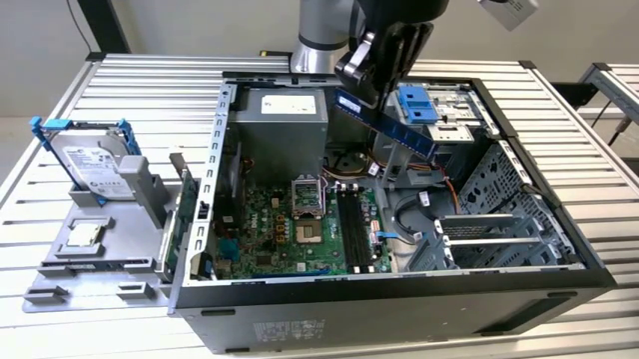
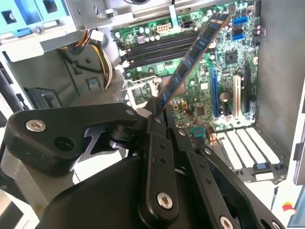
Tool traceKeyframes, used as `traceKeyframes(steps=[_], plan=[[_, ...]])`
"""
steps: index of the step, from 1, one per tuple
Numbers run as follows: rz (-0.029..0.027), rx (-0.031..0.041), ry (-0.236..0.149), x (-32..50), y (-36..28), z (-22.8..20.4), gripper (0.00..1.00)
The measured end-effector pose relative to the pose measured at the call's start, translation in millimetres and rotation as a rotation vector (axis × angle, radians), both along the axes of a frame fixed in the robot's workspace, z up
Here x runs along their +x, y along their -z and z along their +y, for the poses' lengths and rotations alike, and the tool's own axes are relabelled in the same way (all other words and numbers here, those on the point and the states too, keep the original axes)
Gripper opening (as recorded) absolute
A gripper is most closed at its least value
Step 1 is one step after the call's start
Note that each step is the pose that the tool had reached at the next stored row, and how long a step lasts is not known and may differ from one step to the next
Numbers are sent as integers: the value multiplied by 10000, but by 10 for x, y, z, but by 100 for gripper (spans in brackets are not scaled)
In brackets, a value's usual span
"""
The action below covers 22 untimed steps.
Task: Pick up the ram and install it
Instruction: 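Insert the ram into the slot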
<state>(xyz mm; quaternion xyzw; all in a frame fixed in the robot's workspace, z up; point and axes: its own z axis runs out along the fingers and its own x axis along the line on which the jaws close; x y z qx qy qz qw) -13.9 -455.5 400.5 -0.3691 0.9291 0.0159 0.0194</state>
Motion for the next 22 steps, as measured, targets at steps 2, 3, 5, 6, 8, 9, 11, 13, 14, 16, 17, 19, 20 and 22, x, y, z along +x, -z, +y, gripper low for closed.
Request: traceKeyframes(steps=[2,3,5,6,8,9,11,13,14,16,17,19,20,22], plan=[[0,0,241,0,0,0,0],[0,0,363,0,0,0,0],[0,1,595,0,0,0,0],[0,0,708,0,0,0,0],[0,0,927,0,0,0,0],[0,0,1042,0,0,0,0],[0,1,1263,0,0,0,0],[0,1,1550,0,0,0,0],[0,1,1699,0,0,0,0],[0,0,2003,0,0,0,0],[0,0,2141,0,0,0,0],[0,0,2455,0,0,0,0],[0,0,2586,0,0,0,0],[0,0,2879,0,0,0,0]])
